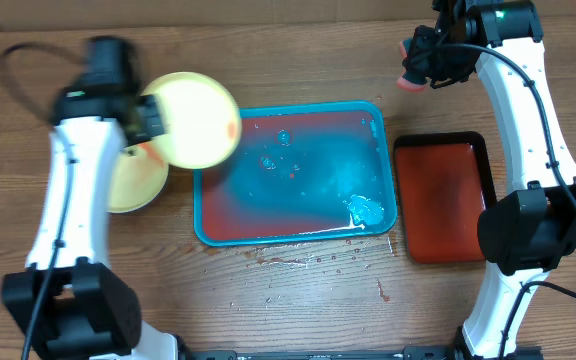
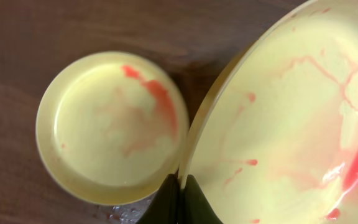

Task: Clean dirty plates on tray and stack at the side
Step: 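Carry yellow plate left and set it on the plate stack, then move sponge with right gripper onto the small red tray and release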

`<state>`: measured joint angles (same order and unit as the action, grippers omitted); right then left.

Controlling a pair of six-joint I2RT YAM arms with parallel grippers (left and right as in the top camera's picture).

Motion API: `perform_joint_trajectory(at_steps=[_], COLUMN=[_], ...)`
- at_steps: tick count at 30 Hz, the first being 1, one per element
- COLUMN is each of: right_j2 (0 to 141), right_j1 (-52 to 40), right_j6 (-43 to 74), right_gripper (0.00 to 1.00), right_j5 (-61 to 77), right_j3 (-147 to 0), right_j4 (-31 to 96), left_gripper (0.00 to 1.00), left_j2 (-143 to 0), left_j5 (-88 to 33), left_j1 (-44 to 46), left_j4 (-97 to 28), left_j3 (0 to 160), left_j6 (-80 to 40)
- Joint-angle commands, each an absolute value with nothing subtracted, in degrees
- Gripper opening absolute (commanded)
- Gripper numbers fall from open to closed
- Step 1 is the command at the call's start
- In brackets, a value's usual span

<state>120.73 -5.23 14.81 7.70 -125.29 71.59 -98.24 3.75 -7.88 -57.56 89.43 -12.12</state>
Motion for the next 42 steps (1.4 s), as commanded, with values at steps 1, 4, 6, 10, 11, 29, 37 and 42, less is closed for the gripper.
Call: perform_joint_trajectory(at_steps=[1,4,6,10,11,29,37,42], right_j2=[120.1,120.1,120.1,120.1,120.1,120.1,120.1,120.1], right_j1=[-4.8,-4.8,-4.8,-4.8,-4.8,-4.8,-4.8,-4.6], right_j6=[14.9,14.8,14.8,14.9,14.8,14.8,14.8,13.4], right_gripper=[0.04,0.04,0.04,0.04,0.04,0.04,0.04,0.04], right_j5=[8.2,8.2,8.2,8.2,8.2,8.2,8.2,8.1], right_j3=[-126.1,-126.1,-126.1,-126.1,-126.1,-126.1,-126.1,-126.1], right_j4=[71.4,71.7,71.7,71.7,71.7,72.4,74.3,79.1], left_gripper=[0.04,0.05,0.05,0.04,0.04,0.60,0.73,0.75], left_j2=[-100.5,-103.1,-104.2,-104.6,-104.6,-104.5,-101.9,-101.0], left_j5=[-7.6,-7.5,-7.4,-6.7,-6.6,-8.4,-10.2,-11.7], left_j1=[-16.4,-22.9,-26.1,-31.8,-32.8,-32.1,-24.6,-13.8], left_j4=[-59.2,-60.2,-60.0,-58.0,-57.2,-42.3,-52.1,-50.1], left_j3=[90.0,89.6,88.6,85.2,84.4,71.3,82.4,82.8], left_j6=[-13.5,-14.2,-14.4,-15.0,-15.0,-13.2,-4.3,-3.0])
